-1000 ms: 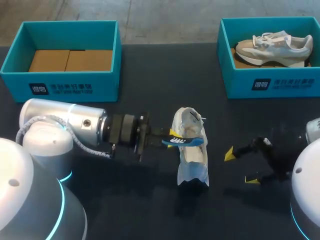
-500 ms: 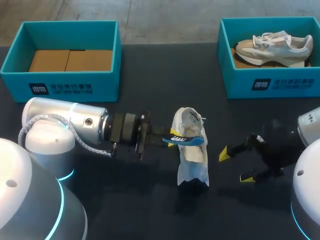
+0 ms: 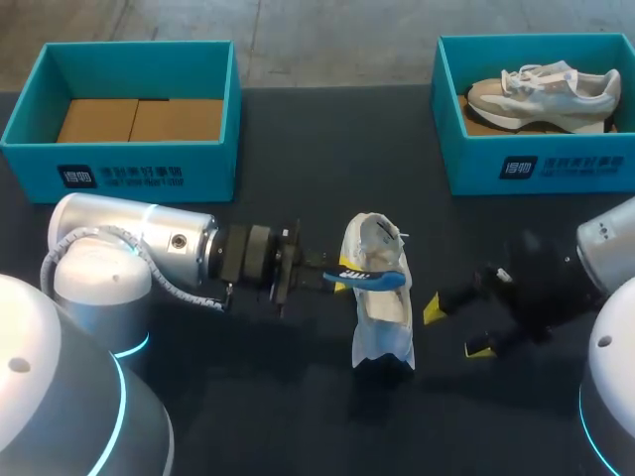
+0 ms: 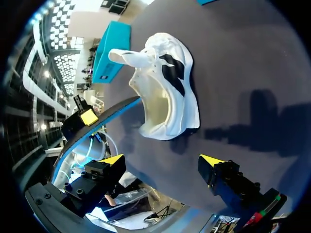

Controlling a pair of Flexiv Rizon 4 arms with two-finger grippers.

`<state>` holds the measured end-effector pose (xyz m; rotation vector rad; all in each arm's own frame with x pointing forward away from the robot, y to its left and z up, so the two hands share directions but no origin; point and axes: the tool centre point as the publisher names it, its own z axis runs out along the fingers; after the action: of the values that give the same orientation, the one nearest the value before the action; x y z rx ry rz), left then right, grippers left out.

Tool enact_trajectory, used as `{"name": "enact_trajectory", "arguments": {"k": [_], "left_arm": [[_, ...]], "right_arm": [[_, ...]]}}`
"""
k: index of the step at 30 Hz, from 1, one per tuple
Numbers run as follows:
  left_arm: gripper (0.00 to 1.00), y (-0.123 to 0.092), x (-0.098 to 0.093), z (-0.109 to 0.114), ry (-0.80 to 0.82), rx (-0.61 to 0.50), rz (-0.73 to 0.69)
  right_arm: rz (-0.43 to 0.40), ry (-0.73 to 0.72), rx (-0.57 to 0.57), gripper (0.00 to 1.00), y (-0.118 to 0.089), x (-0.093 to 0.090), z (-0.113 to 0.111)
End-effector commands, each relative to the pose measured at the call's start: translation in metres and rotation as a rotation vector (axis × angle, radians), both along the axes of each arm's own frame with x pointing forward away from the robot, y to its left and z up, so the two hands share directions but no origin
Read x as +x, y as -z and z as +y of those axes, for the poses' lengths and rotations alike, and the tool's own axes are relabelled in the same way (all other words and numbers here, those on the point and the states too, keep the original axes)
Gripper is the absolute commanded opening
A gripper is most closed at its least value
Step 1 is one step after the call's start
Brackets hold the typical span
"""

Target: Take the shoe out of the shoebox, open the shoe tongue, remove and reinsert the insole, then place the shoe into the shoebox

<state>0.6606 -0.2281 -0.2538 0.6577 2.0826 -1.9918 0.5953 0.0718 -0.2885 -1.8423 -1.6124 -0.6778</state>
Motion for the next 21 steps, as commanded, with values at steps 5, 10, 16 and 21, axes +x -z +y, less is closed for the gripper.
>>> {"name": "enact_trajectory", "arguments": {"k": [5,10,16,21], "left_arm": [[0.0,0.002,0.0,-0.003,-0.001,-0.004,0.0],[0.0,0.004,0.001,-0.007,-0.001,-0.006,0.001],[0.0,0.005,-0.001,-0.012,0.004,-0.012,-0.001],[0.0,0.011,-0.002,-0.012,0.01,-0.017,-0.014]], "right_arm": [[-0.006,-0.014,-0.012,1.0,-0.006,0.002,0.002],[-0.027,-0.043,-0.011,1.0,-0.004,-0.001,0.004],[-0.035,-0.05,-0.007,1.0,-0.004,-0.002,0.004],[-0.035,-0.05,-0.007,1.0,-0.004,-0.002,0.004]]}}
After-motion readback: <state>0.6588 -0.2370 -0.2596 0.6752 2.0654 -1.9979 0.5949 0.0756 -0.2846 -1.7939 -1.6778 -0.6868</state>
